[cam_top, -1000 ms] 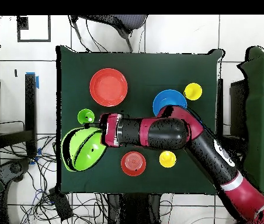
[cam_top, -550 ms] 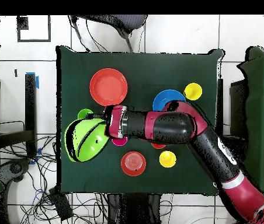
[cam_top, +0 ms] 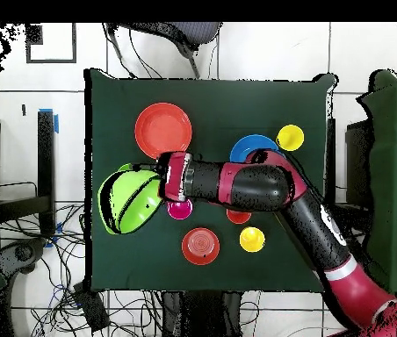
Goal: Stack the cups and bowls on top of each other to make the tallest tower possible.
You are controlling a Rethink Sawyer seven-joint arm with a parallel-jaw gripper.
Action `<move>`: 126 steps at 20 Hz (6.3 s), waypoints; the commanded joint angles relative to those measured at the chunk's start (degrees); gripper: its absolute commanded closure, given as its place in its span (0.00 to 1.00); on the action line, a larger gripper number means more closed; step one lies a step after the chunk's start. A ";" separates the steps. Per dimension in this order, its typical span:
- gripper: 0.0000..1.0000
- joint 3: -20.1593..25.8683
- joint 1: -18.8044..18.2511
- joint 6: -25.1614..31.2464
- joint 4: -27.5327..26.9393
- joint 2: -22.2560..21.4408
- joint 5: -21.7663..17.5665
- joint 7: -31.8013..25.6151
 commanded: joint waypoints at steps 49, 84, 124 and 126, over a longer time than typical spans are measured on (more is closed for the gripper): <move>1.00 -6.62 -7.41 -8.49 -3.24 24.18 -7.87 -57.95; 1.00 -9.35 -13.96 -30.81 -0.46 15.92 -23.10 -60.47; 1.00 -16.03 -19.03 -33.13 1.64 16.50 -27.50 -79.09; 1.00 -16.11 -18.61 -32.86 1.54 15.87 -27.30 -78.28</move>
